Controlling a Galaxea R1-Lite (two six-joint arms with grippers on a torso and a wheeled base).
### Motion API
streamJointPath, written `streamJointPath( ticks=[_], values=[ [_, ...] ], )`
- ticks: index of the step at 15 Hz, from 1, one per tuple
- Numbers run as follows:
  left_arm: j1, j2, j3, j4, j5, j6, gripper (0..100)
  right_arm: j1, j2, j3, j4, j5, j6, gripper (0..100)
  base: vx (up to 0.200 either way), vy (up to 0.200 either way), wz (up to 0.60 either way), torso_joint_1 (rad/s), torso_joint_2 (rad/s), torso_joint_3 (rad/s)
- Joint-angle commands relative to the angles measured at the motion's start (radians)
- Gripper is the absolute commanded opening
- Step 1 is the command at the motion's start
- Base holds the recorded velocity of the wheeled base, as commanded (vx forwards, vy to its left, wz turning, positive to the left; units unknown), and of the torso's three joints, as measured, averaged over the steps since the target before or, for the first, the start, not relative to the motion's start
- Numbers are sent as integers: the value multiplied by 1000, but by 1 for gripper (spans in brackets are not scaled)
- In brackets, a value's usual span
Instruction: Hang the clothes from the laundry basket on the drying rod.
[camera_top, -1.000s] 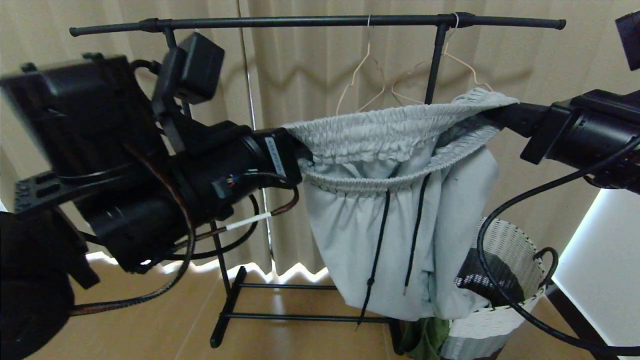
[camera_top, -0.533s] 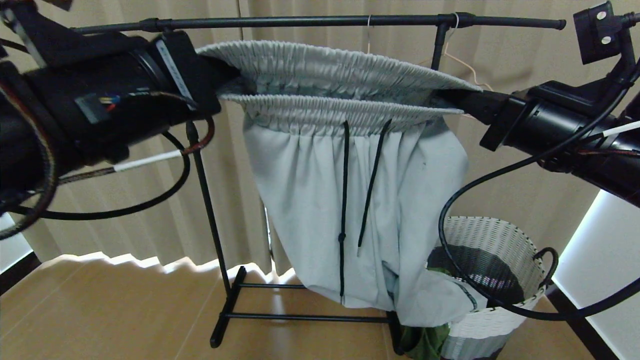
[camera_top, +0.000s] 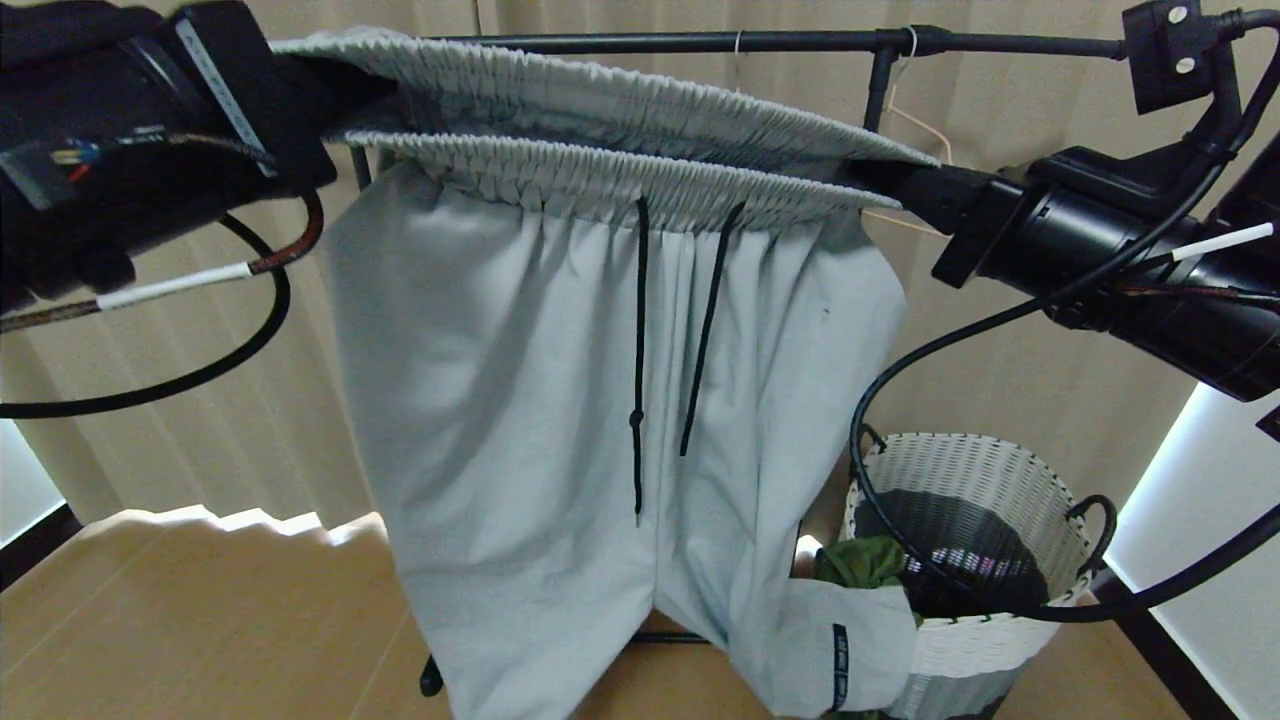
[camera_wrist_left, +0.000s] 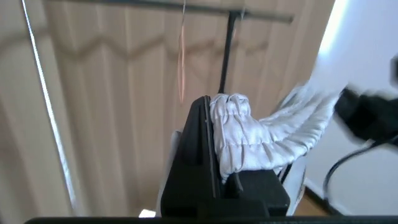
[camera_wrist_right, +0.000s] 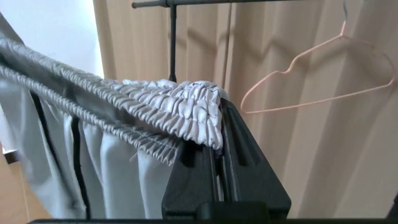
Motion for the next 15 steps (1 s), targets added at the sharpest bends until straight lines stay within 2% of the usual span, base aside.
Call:
streamJointPath(
  ticks=[1,5,8,9,10,11,13,15],
  values=[
    [2,11,58,1,4,22,0,1,-11,6,5,-2,-2,0,0,0,0,0,0,0],
    [-8,37,124,-1,9,37,0,-7,-45,57,12,-5,-8,0,0,0,0,0,0,0],
    [-45,67,146,5,16,39,0,-62,-59,95,38,-5,-77,0,0,0,0,0,0,0],
    [-70,92,149,30,47,50,0,-96,-67,133,47,-8,-126,0,0,0,0,0,0,0],
    [-86,127,135,59,96,65,0,-133,-71,170,45,-7,-174,0,0,0,0,0,0,0],
    [-91,161,103,71,135,77,0,-144,-76,179,38,-7,-183,0,0,0,0,0,0,0],
    [-86,198,-5,126,159,119,0,-144,-77,158,33,-5,-180,0,0,0,0,0,0,0],
    [-85,212,-92,203,161,117,0,-144,-71,123,35,-5,-179,0,0,0,0,0,0,0]
  ],
)
